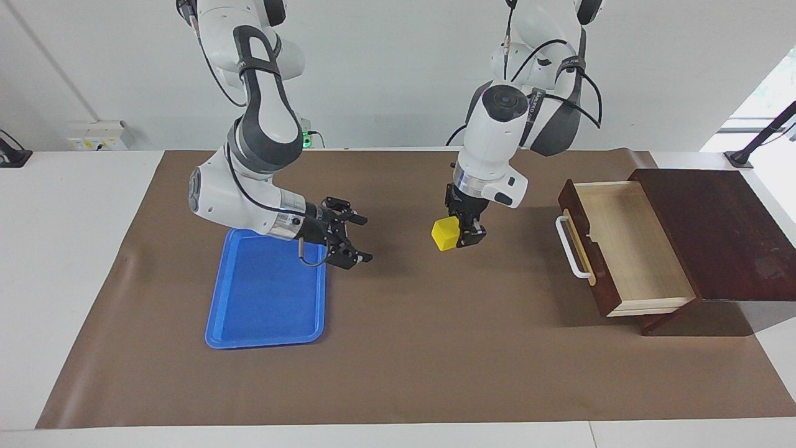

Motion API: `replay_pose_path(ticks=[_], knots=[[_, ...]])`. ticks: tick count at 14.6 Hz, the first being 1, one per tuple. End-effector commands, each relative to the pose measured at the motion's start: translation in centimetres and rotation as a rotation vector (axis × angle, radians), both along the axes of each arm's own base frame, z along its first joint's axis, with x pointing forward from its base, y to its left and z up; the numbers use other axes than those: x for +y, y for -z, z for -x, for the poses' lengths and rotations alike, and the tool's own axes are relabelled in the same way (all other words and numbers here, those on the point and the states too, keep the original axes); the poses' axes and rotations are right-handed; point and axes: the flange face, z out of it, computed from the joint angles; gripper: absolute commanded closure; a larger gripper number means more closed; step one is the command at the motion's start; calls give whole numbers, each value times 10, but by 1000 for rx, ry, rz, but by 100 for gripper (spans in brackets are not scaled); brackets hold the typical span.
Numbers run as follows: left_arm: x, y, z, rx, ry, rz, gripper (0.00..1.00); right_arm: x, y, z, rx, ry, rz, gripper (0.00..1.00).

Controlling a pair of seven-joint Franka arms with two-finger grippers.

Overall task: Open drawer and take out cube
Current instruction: 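Lift the yellow cube out toward the right gripper with the left gripper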

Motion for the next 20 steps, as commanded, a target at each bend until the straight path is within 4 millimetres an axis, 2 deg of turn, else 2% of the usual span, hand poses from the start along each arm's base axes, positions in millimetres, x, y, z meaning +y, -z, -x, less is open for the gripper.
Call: replay_pose_path(ticks=[1,8,13,15,20], knots=[[-17,10,0,20,4,-33,100,13,2,0,1,12,-10,1],[-16,10,-1,16,2,-36,100,28,6,2,14,30,4,1],[-15,10,-1,15,0,-35,100,30,4,1,-3,14,21,1],[-16,11,0,18,2,-36,100,47,3,-2,-31,-43,71,1],[-16,11,0,18,2,-36,100,71,-7,-26,-86,-157,150,1]])
